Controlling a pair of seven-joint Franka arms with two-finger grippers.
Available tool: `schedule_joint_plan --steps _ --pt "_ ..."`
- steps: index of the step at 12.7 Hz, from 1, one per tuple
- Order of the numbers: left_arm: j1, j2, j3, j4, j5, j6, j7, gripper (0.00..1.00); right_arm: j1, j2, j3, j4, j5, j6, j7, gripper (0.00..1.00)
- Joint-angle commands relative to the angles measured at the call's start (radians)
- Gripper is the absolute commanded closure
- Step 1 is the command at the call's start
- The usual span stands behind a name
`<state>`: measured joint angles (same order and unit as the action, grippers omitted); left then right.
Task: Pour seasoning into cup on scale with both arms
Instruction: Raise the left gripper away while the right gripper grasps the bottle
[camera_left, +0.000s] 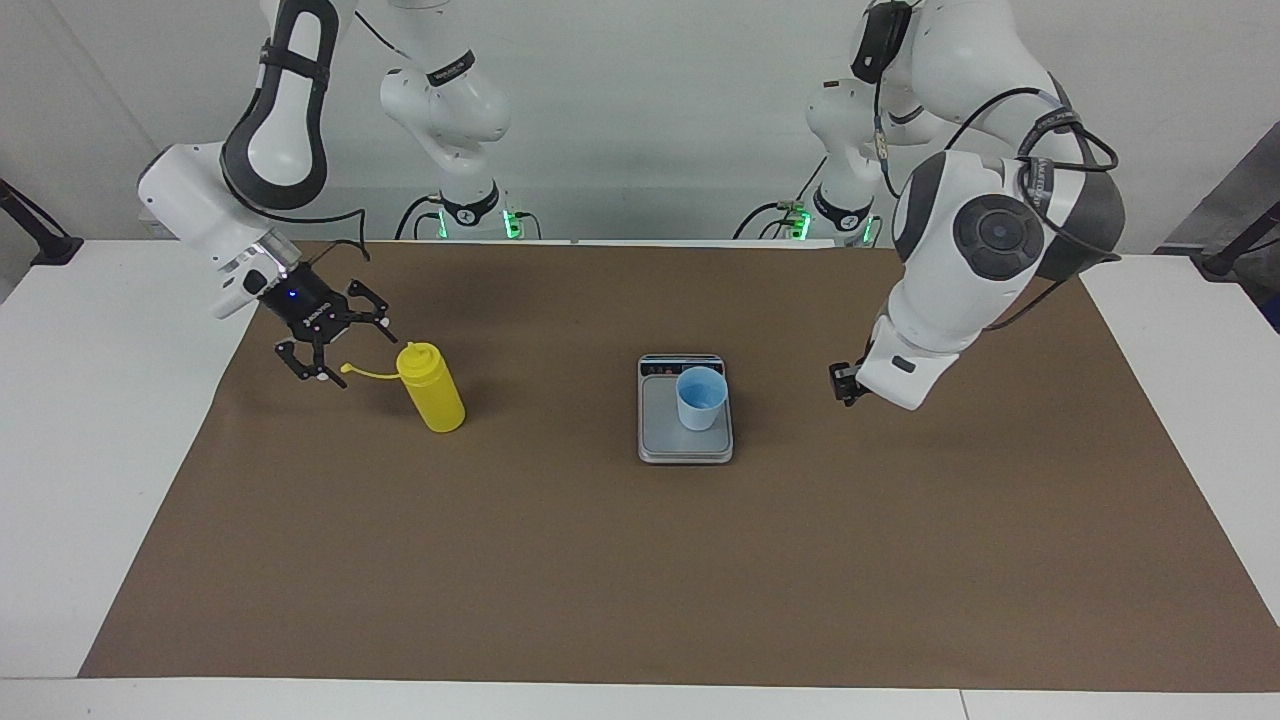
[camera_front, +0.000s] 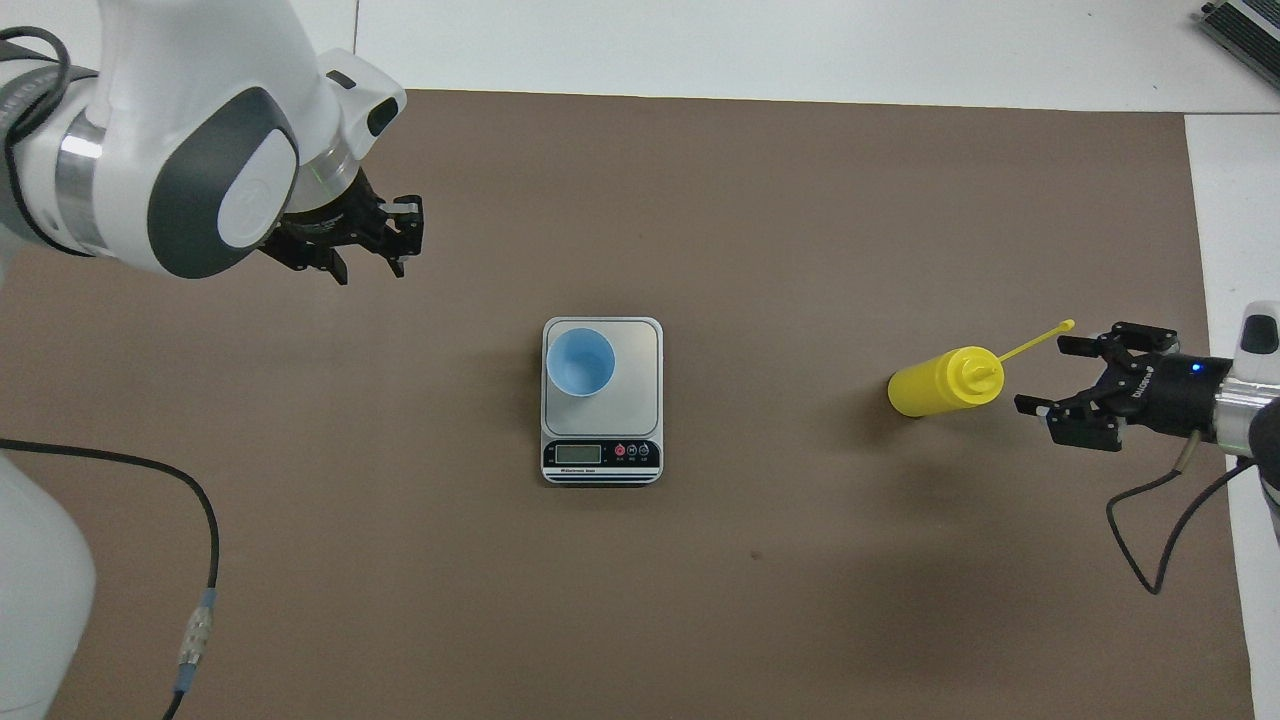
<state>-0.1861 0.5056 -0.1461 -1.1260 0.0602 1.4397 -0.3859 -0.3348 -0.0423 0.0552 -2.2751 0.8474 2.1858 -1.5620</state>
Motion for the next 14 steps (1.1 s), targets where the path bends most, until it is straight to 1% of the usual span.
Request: schedule_joint_plan --steps 1,4,6,7,11,14 --pt "0.04 -0.009 -0.01 0.003 0.006 -0.035 0.102 0.46 0.003 0.013 0.003 -0.059 0.134 0.046 -0.195 0.0" --pt "0.099 -0.012 -0.007 0.0 0.009 -0.035 0.214 0.46 0.008 0.05 0.003 -0.101 0.27 0.055 -0.376 0.0" --pt "0.119 -0.041 -0.003 -0.008 0.012 -0.027 0.289 0.47 0.017 0.056 0.005 -0.13 0.335 0.077 -0.427 0.0" --pt "0.134 -0.048 0.005 -0.015 0.015 -0.018 0.33 0.47 0.043 0.065 0.005 -0.139 0.372 0.08 -0.456 0.0" --pt "0.168 -0.096 0.008 -0.07 0.01 0.002 0.39 0.47 0.071 0.131 0.005 -0.141 0.502 0.08 -0.581 0.0" --pt "0.189 -0.142 0.008 -0.149 0.007 0.054 0.41 0.46 0.074 0.139 0.005 -0.135 0.529 0.081 -0.607 0.0"
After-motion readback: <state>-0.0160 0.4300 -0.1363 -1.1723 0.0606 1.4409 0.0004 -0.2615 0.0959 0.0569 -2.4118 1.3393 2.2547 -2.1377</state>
